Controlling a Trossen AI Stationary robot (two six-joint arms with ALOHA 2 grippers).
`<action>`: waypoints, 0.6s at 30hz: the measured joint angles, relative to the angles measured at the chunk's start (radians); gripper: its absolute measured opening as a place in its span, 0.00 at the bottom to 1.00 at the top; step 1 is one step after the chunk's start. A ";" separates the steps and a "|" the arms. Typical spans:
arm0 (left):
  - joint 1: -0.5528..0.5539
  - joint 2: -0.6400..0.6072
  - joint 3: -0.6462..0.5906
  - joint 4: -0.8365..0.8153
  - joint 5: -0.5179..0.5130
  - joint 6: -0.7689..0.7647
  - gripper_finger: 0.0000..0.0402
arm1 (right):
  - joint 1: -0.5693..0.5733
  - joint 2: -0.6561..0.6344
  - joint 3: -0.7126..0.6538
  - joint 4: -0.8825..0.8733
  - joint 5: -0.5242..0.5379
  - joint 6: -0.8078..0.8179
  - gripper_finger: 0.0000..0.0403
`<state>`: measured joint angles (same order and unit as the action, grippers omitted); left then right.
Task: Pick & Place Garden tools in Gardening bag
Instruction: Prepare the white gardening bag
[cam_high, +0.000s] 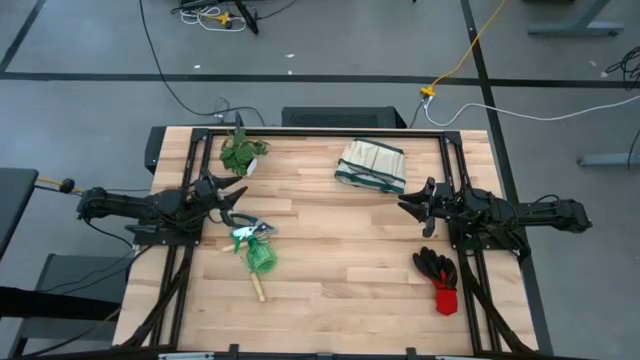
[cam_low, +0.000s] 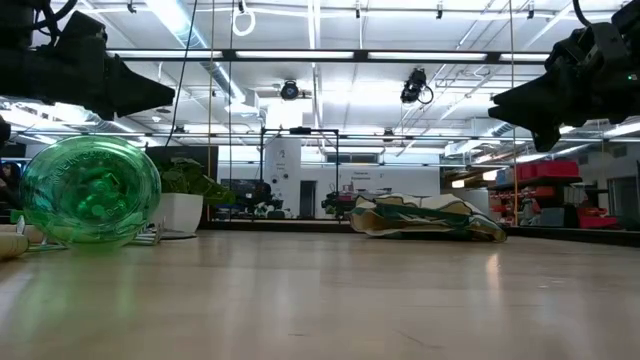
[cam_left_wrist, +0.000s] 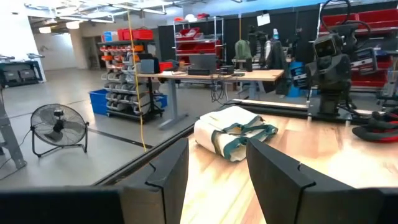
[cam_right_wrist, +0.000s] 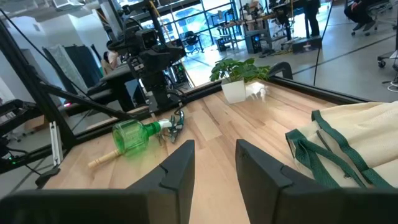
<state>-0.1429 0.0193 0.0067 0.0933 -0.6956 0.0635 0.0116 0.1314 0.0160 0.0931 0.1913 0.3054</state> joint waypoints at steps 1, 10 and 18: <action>0.000 0.000 0.000 0.000 0.000 0.000 0.42 | 0.000 0.000 0.000 0.000 0.000 0.000 0.29; 0.000 0.000 0.000 0.000 0.000 0.000 0.42 | 0.000 0.000 0.000 0.000 0.001 0.000 0.29; 0.000 0.000 0.000 0.000 0.000 -0.032 0.42 | 0.000 0.000 0.000 0.132 0.023 -0.008 0.29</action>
<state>-0.1429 0.0193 0.0065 0.0933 -0.6954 0.0319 0.0120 0.1318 0.0158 0.2247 0.2145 0.2975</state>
